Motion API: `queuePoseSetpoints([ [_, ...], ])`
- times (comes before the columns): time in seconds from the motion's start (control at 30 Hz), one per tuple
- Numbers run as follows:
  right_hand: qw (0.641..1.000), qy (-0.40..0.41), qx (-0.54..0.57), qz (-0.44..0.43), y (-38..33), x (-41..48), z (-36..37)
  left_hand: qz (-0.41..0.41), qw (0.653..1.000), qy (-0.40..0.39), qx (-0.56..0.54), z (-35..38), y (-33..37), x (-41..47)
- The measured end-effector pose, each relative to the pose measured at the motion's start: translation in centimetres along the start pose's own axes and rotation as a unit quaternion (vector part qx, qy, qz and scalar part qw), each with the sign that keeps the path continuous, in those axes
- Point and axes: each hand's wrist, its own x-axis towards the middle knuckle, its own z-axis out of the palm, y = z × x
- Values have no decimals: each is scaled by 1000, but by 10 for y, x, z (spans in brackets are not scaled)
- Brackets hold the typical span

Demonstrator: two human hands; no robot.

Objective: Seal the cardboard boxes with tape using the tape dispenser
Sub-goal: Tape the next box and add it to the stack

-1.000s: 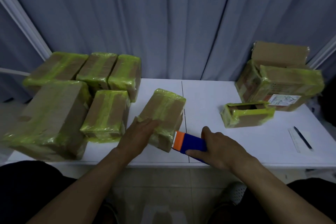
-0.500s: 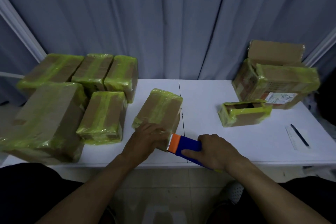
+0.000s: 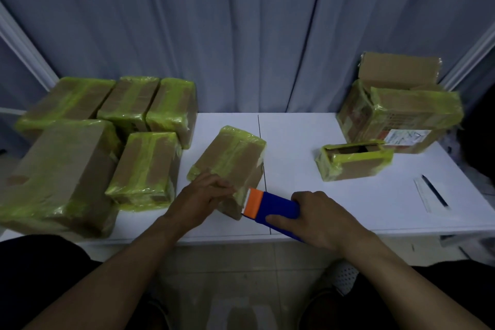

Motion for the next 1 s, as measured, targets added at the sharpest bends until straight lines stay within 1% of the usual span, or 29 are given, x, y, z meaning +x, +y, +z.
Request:
queuePoseSetpoints([
  [0.07, 1000, -1, 3, 20, 9, -5, -8, -13, 1000, -3, -1, -2, 1, 1],
  [0.17, 999, -9, 9, 41, 19, -9, -12, -11, 1000, -21, 0, 0, 2, 3],
  [0.33, 998, -17, -37, 57, 20, 4, -3, -24, 999, -32, 10, -3, 10, 4],
  [0.4, 997, -16, -54, 59, 20, 8, 0, -28, 999, -31, 25, -2, 14, 4],
  [0.47, 995, -23, -76, 61, 19, 11, 3, -15, 999, -26, 41, 3, 14, 3],
  [0.63, 993, -49, -89, 66, 14, 24, 12, -27, 999, 10, 32, 6, 16, 9],
  [0.83, 990, -84, -86, 78, 0, 47, 28, -27, 1000, -4, 6, 8, 10, 7],
  [1.0, 990, -79, -83, 84, -4, 61, 34, -21, 1000, 1, -1, 11, 11, 8],
])
